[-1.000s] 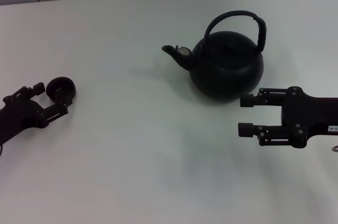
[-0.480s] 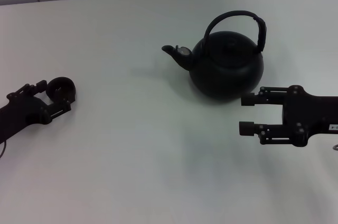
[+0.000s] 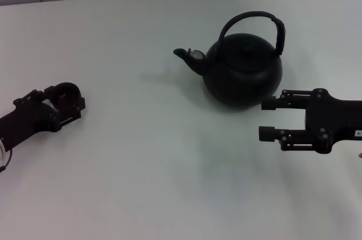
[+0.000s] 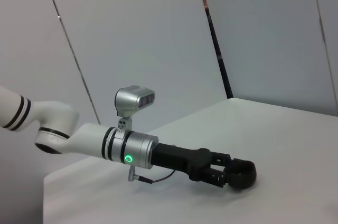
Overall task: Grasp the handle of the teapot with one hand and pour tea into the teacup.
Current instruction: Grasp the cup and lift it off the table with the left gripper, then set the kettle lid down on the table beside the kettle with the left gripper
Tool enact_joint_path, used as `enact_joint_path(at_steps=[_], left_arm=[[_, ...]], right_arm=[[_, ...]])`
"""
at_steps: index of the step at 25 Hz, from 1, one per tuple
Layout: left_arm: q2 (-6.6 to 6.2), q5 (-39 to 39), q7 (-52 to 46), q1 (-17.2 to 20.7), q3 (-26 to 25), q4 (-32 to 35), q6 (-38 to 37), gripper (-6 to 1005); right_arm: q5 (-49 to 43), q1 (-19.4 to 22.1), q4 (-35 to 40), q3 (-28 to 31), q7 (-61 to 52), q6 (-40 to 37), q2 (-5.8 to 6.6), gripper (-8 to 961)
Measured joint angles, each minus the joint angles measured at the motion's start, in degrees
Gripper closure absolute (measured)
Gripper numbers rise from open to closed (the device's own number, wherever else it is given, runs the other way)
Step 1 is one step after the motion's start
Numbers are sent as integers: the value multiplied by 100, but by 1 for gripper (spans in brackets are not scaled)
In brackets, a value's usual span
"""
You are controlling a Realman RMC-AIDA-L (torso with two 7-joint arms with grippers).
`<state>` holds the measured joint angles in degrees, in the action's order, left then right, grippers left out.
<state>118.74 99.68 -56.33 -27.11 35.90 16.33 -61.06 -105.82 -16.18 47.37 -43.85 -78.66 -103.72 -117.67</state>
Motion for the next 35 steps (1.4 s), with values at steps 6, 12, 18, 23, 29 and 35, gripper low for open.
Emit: enact_joint_path(at_steps=[6,12,18,23,29,35], left_arm=[[0,-31,-9,-12,5,0,5,257],[0,-17,-2,-14,4,3,11,293],[-1,-12,-28,-27,4,2,-51,304],[-1,-36,-79,-115,3,-33,-230,297],[15,-39,-81,-256,5,-111,-718,289],[26,-26,-37,-390,5,-293,-1054,280]], right_arm=[[-24,-14,1,122,0,-15,9,256],[-29,-14,1,122,0,-11,8,257],[-34,-25,1,122,0,6,7,256],[-36,-26,0,123,0,10,7,255],[-25,6,0,123,50,8,7,256],[-18,9,0,123,63,-10,7,256]])
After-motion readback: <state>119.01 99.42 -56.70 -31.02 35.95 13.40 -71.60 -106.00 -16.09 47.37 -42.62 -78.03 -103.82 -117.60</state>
